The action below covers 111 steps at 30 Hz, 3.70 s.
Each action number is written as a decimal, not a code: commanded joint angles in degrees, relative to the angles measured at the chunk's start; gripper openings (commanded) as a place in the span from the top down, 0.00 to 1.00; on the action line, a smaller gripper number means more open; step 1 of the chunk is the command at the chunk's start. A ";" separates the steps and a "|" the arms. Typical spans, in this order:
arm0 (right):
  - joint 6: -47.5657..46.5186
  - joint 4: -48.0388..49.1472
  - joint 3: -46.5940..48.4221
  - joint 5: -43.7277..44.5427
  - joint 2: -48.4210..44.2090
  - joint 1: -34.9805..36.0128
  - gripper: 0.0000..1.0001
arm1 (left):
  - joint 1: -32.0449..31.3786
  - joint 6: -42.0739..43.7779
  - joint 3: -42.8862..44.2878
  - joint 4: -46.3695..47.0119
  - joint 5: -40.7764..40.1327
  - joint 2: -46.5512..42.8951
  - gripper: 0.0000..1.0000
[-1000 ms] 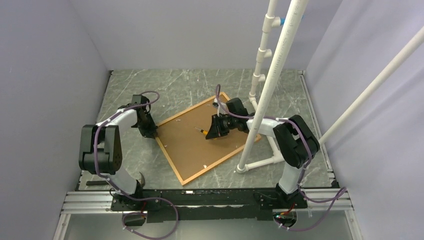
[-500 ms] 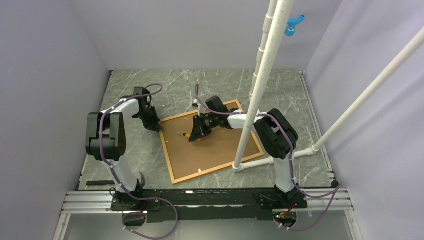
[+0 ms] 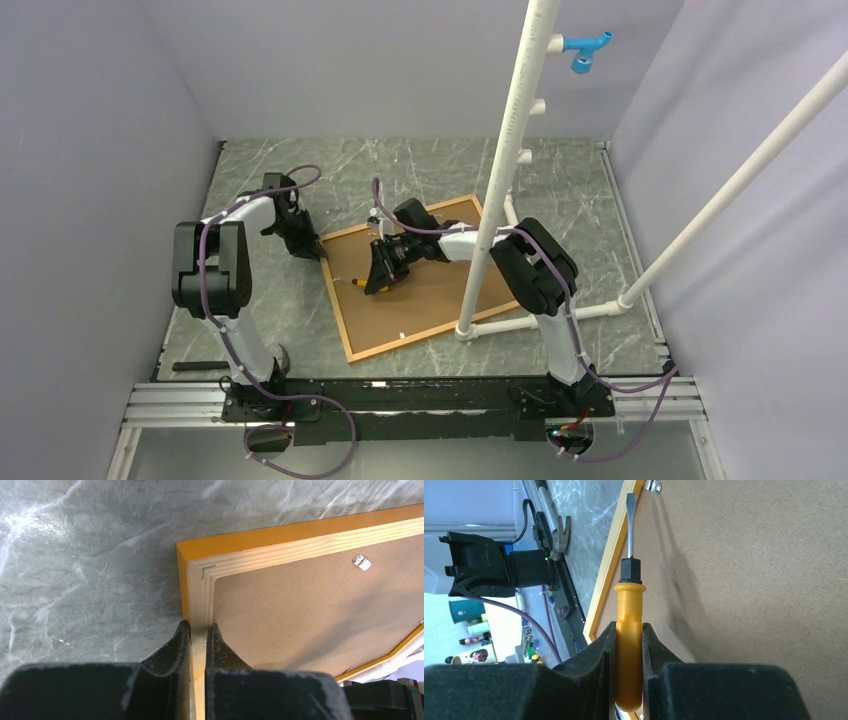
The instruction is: Take the photo out of the frame
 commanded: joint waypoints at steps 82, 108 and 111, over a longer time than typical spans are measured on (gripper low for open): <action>6.71 12.65 -5.35 3.69 -6.93 -12.63 1.00 | -3.88 2.52 8.93 5.70 6.23 3.76 0.59; -3.83 11.72 -26.49 8.70 -25.90 -16.37 1.00 | -21.88 -41.91 -35.02 -0.54 -2.52 -49.03 0.51; -3.80 12.03 -26.86 8.64 -26.37 -16.57 1.00 | -22.84 -51.79 -38.94 -0.09 -0.56 -52.95 0.49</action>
